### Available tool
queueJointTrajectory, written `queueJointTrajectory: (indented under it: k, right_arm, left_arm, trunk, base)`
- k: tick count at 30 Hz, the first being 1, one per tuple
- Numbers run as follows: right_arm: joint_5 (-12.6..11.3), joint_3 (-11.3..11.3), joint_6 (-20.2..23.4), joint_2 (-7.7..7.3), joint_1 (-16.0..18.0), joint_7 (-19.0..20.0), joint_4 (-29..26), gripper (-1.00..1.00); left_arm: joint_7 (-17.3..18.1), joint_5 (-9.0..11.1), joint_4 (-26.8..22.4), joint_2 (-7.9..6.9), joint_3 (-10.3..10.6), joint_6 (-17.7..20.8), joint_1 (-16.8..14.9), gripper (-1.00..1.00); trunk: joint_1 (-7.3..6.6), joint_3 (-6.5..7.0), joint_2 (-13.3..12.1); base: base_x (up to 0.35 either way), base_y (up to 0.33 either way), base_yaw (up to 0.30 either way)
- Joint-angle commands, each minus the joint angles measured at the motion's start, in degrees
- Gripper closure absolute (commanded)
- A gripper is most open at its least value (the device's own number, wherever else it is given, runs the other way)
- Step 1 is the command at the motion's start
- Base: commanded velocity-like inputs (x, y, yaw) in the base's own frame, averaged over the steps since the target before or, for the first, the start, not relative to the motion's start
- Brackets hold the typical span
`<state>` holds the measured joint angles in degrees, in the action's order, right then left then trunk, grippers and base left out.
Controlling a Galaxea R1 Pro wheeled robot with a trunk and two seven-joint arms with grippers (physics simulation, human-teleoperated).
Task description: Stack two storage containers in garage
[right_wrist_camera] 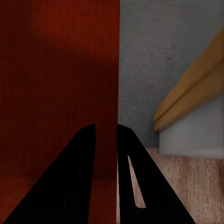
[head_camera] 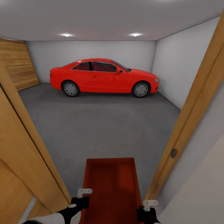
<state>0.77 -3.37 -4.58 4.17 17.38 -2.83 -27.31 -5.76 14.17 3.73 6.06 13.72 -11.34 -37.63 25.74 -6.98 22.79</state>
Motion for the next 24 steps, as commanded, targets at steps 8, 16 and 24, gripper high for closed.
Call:
queueJointTrajectory:
  k: [8,16,24]
  right_arm:
    - [1.78,-1.36,-0.09,-0.83,0.02,0.90,0.51,1.00]
    - [1.78,-1.38,-0.08,-0.83,0.02,0.90,0.51,1.00]
    - [1.78,-1.38,-0.08,-0.83,0.00,0.90,0.51,1.00]
  left_arm:
    - [-0.31,-0.65,0.14,-0.70,-1.41,-0.26,-0.25,1.00]
    - [-0.30,-0.64,0.14,-0.70,-1.41,-0.26,-0.26,1.00]
    - [-0.30,-0.65,0.14,-0.70,-1.41,-0.26,-0.26,1.00]
  trunk:
    - [0.05,-0.12,0.12]
    - [0.05,-0.12,0.12]
    - [0.05,-0.12,0.12]
  base:
    - [0.181,0.000,0.000]
    - [0.017,0.000,0.000]
    - [0.221,0.000,0.000]
